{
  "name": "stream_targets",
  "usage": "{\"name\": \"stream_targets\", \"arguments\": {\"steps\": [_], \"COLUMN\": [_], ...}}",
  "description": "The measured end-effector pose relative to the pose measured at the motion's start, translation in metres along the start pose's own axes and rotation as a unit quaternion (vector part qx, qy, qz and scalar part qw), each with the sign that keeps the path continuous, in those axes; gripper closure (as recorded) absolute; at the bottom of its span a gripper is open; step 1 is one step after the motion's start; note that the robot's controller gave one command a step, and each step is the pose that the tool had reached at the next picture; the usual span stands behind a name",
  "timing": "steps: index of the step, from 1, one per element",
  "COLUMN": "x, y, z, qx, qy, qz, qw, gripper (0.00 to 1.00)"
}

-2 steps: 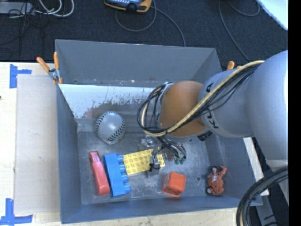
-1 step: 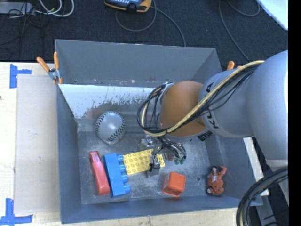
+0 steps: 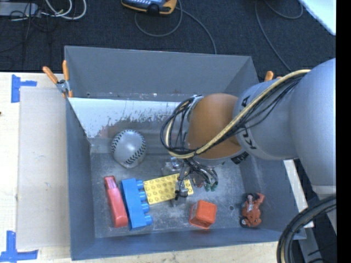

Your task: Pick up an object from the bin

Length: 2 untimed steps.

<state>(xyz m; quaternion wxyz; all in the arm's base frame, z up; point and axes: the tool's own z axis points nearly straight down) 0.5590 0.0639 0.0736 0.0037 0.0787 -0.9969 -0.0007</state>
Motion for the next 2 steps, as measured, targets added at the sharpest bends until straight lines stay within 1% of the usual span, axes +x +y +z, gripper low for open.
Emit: {"name": "stream_targets", "arguments": {"steps": [1, 2], "x": [0.002, 0.000], "y": [0.000, 0.000], "z": [-0.020, -0.042], "qx": [0.000, 0.000], "qy": [0.0024, -0.0005], "qz": [0.000, 0.000], "qw": [1.0000, 1.0000], "gripper": [1.00, 1.00]}}
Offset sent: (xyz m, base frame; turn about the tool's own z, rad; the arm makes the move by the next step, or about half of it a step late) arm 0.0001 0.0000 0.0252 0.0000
